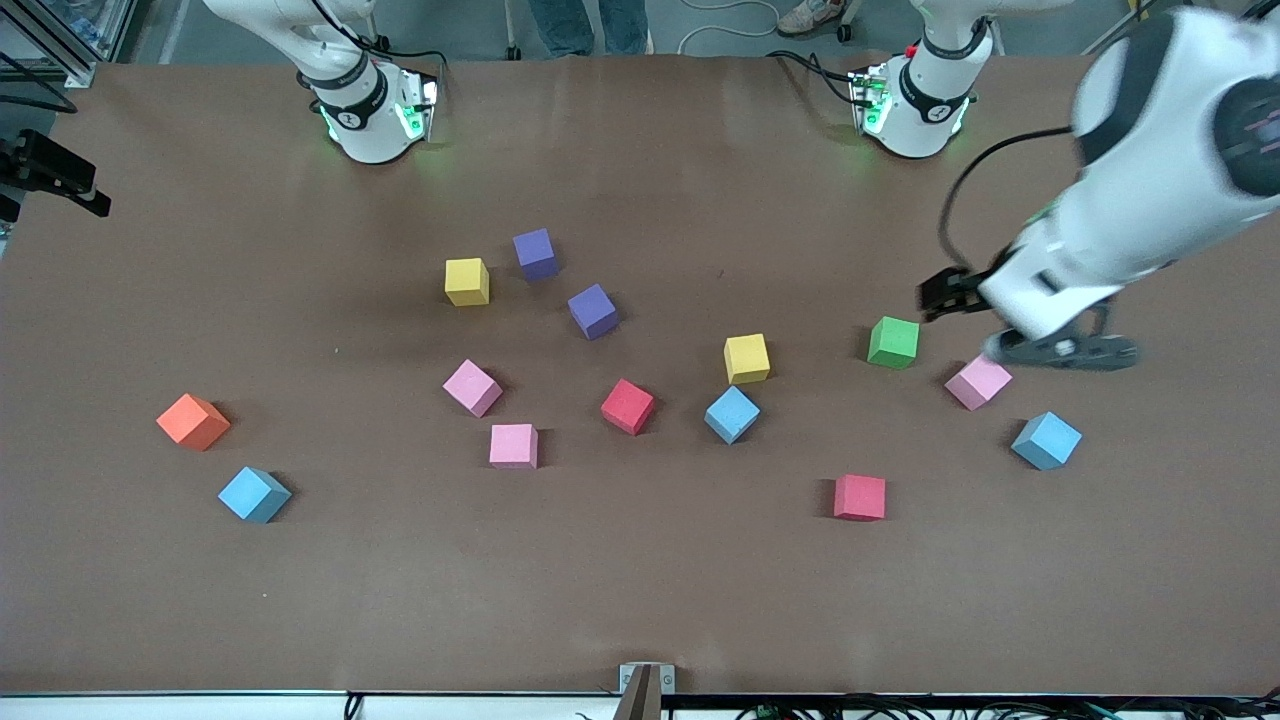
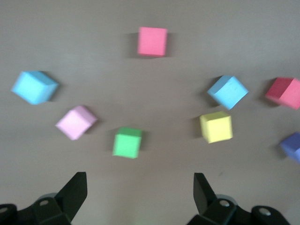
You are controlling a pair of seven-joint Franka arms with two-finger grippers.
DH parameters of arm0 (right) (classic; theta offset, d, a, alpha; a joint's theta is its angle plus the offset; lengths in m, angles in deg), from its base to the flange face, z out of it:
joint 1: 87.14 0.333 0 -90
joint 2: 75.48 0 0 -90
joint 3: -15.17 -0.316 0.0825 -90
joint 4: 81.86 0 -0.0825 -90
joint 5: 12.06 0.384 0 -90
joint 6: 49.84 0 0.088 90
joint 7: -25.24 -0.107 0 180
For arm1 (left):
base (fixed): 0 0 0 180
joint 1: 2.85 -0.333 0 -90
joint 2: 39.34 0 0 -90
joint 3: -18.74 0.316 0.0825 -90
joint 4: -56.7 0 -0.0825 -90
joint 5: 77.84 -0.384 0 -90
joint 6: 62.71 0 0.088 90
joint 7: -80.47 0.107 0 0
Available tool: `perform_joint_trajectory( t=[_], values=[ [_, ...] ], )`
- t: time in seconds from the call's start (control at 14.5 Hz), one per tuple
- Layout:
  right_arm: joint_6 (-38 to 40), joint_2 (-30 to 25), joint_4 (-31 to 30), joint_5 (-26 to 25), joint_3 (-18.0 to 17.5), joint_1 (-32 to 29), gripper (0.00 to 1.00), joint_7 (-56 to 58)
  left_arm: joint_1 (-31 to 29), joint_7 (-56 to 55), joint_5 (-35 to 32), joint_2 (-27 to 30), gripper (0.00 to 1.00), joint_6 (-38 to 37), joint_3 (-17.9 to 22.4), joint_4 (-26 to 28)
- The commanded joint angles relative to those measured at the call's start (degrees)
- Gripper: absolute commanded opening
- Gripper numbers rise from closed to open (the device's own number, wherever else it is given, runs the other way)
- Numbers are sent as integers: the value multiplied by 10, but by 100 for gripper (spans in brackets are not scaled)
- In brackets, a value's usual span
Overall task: Arrange 11 blocks into digit 3
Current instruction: 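Reach the left gripper to the red cube and grasp it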
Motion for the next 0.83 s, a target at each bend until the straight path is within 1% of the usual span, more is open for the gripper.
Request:
perform_joint_trajectory(
  t=[0.0, 0.21, 0.28, 0.42, 0.48, 0.62, 0.76],
  values=[
    [-10, -19, -19, -3, -1, 0, 100, -2, 55, -92, -10, -68, 100, 42, 1, -28],
    [-16, -18, -17, -6, -1, -1, 100, 11, 108, -243, -10, -141, 100, 138, 1, -30],
    [-16, -18, -17, -7, -1, -1, 100, 12, 130, -293, -11, -163, 100, 183, 6, -31],
    [-13, -18, -17, -7, -1, -1, 100, 11, 148, -371, -8, -205, 100, 258, 6, -33],
    [-9, -18, -17, -7, -1, -1, 100, 11, 158, -410, -8, -227, 100, 278, 6, -45],
    [-8, -18, -18, -7, -1, -1, 100, 11, 191, -483, -10, -283, 100, 283, 10, -102],
    [-9, -16, -13, -7, -1, -2, 100, 11, 234, -576, -7, -323, 100, 288, 43, -148]
  ],
)
